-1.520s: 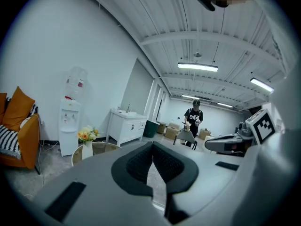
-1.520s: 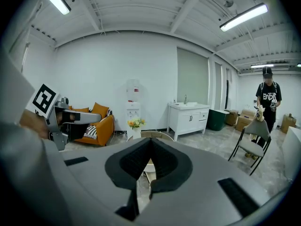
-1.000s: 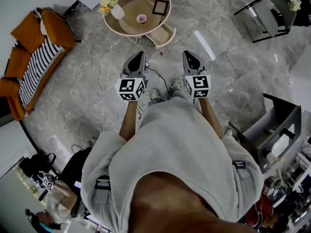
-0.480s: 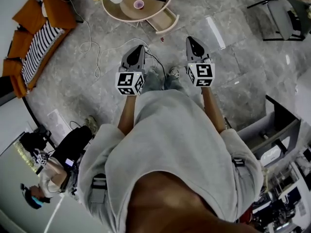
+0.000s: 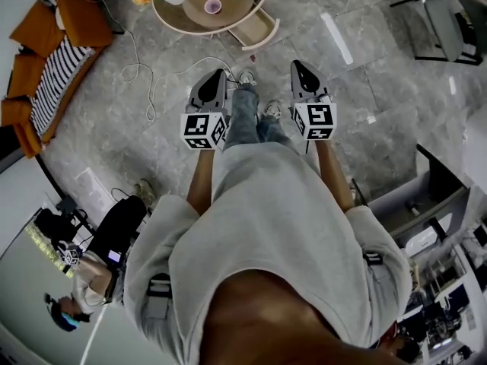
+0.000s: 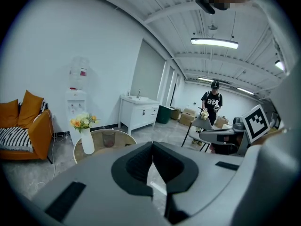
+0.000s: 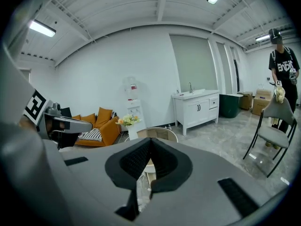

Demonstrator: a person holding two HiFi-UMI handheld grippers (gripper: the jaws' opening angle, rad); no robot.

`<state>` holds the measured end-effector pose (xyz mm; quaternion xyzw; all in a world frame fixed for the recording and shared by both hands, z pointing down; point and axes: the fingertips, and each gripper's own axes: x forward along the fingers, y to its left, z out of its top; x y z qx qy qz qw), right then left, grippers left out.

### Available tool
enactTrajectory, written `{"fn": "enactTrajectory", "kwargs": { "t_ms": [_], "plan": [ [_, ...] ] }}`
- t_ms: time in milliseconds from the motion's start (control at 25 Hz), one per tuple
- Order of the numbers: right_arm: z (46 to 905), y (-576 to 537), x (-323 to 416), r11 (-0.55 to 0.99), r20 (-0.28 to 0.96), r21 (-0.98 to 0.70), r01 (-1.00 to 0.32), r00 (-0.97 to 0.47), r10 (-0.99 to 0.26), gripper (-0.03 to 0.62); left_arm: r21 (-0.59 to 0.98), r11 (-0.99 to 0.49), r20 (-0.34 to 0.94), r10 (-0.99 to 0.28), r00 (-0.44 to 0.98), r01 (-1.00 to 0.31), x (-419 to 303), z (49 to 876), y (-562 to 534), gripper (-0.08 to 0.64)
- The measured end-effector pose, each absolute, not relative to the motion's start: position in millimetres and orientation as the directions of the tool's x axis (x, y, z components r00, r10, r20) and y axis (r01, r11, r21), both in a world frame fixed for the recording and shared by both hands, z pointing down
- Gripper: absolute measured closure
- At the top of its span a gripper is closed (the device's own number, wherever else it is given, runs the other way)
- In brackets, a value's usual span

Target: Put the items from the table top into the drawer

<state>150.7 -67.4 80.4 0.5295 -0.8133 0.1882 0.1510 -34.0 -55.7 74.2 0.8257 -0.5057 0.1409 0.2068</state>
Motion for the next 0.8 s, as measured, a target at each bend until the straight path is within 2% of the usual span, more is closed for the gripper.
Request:
{"fn": "enactTrajectory", "kwargs": {
  "t_ms": [320, 480, 800],
  "plan": [
    [112.4, -135.2, 126.8, 0.352, 0.502, -0.112, -0.929, -0.358, -0.787, 0.568, 0.244, -0.412, 0.442, -0.758, 0.479, -0.878, -59.9, 114.3, -129.4, 0.545],
    [138.4, -176.2, 110.4, 0.356, 0.487, -0.099, -0.929, -0.357, -0.797, 0.568, 0.230, -0.421, 0.436, -0.761, 0.480, -0.877, -78.9, 153.7, -163.3, 0.545],
    [258.4, -217.4, 106.7, 0.373, 0.474, -0.062, -0.926, -0.356, -0.805, 0.568, 0.207, -0.404, 0.403, -0.795, 0.454, -0.891, -101.2, 270.6, -191.8, 0.545]
  ]
}}
